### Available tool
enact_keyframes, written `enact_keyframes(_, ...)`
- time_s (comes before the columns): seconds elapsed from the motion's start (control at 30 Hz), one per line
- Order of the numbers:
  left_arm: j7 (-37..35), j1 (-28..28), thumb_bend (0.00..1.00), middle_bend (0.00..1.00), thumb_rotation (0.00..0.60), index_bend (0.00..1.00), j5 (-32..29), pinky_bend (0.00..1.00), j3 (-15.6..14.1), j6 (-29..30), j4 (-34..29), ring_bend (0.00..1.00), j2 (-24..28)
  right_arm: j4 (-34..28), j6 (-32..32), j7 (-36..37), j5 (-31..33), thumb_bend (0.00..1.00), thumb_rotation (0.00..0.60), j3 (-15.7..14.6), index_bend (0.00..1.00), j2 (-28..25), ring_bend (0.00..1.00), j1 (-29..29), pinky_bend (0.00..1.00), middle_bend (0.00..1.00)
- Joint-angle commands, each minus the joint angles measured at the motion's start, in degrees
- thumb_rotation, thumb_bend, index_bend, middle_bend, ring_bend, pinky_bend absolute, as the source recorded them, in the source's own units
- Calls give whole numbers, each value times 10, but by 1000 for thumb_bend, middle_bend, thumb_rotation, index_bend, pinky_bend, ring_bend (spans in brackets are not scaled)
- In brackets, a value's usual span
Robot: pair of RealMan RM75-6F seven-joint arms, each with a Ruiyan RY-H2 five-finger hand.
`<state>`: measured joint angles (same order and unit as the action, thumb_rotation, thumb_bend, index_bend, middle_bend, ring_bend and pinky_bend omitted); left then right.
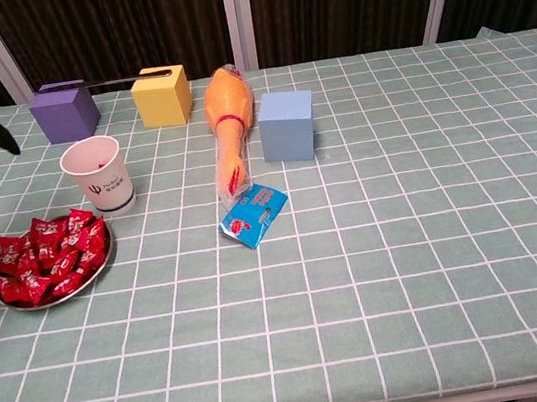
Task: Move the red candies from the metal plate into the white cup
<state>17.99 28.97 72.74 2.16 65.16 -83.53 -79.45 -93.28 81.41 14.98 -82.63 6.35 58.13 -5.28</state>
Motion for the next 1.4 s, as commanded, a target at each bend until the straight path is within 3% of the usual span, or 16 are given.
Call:
enact_keyframes(0.03,4,-7,364,351,600,358,7,991,-20,-16,14,862,-9,0,0,0,0,156,600,0,19,1,7,0,334,92)
enact_keyframes(0.3,41,-8,350,366,600,376,15,991,-37,-37,62,863,-46,-5,5,-5,0,157,600,0,20,-3,17,1,346,94)
enact_keyframes(0.67,76,-8,344,425,600,430,17,998,-35,-46,103,868,-76,-8,5,-9,2,157,600,0,19,-4,17,1,348,94)
enact_keyframes(1.1,70,-4,344,483,600,491,33,1000,-31,-54,147,874,-98,-11,5,-12,4,156,600,1,19,-5,17,1,352,93)
enact_keyframes(1.4,67,1,356,588,600,576,45,1000,-35,-66,174,889,-110,-12,7,-11,5,155,600,0,19,-6,17,3,359,93)
